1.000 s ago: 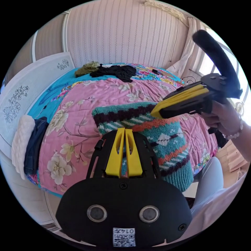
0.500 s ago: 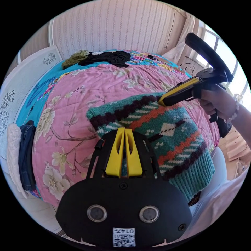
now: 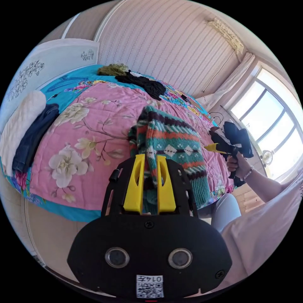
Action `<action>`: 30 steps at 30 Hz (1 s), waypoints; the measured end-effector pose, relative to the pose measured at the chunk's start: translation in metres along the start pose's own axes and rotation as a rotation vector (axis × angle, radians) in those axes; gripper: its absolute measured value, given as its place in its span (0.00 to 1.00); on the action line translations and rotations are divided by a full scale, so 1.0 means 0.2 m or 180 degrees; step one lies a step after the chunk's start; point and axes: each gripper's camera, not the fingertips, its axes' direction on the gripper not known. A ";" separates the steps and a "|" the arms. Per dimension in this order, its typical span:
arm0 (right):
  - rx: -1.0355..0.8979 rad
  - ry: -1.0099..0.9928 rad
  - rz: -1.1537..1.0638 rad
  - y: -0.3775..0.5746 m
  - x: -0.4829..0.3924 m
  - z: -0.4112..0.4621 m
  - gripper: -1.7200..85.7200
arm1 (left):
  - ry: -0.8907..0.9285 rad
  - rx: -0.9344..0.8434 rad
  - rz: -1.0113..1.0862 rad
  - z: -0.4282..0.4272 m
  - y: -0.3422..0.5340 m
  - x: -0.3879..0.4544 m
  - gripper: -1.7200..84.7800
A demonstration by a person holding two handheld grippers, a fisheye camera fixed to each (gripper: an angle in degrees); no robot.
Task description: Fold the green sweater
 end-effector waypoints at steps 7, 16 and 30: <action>-0.0442 -0.0572 0.0360 0.00 0.24 0.24 0.26 | -0.0036 -0.0023 -0.0337 0.10 0.12 -0.18 0.19; -0.0663 -0.0389 0.0108 -0.16 0.26 0.34 0.25 | 0.0276 -0.0142 -0.0532 0.16 0.16 -0.37 0.23; -0.0785 -0.0800 0.0253 -0.22 0.35 0.46 0.19 | 0.0835 -0.0283 -0.0682 0.27 0.18 -0.61 0.18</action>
